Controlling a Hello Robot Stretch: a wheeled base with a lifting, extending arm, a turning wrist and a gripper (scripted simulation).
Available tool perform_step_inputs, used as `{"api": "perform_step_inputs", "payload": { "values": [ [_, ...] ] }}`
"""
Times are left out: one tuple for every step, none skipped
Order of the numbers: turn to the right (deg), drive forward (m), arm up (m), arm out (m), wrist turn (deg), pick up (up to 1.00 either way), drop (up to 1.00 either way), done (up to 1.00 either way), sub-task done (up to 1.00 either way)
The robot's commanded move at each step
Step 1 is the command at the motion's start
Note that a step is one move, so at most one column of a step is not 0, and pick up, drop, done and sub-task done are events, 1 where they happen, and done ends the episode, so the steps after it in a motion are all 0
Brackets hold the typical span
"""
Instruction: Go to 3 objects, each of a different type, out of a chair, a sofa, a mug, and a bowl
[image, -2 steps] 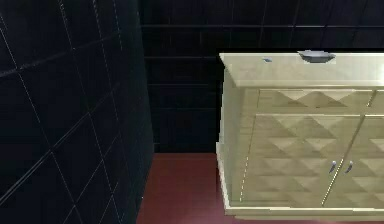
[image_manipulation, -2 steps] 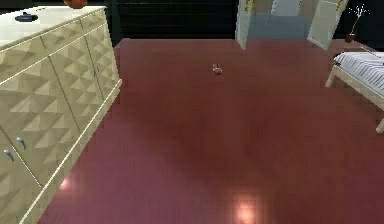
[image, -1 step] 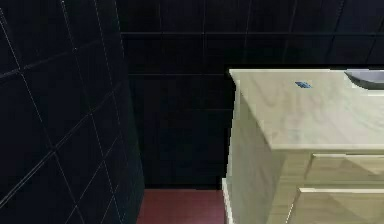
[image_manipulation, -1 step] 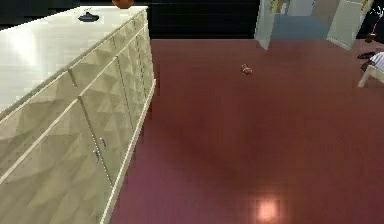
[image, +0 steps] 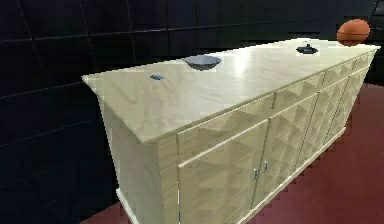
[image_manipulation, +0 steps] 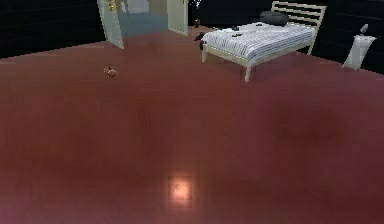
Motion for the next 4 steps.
{"api": "perform_step_inputs", "payload": {
  "values": [
    [0.0, 0.00, 0.00, 0.00, 0.0, 0.00, 0.00, 0.00, 1.00],
    [45.0, 0.00, 0.00, 0.00, 0.0, 0.00, 0.00, 0.00, 0.00],
    [36.0, 0.00, 0.00, 0.00, 0.0, 0.00, 0.00, 0.00, 0.00],
    [0.0, 1.00, 0.00, 0.00, 0.0, 0.00, 0.00, 0.00, 0.00]
  ]
}}
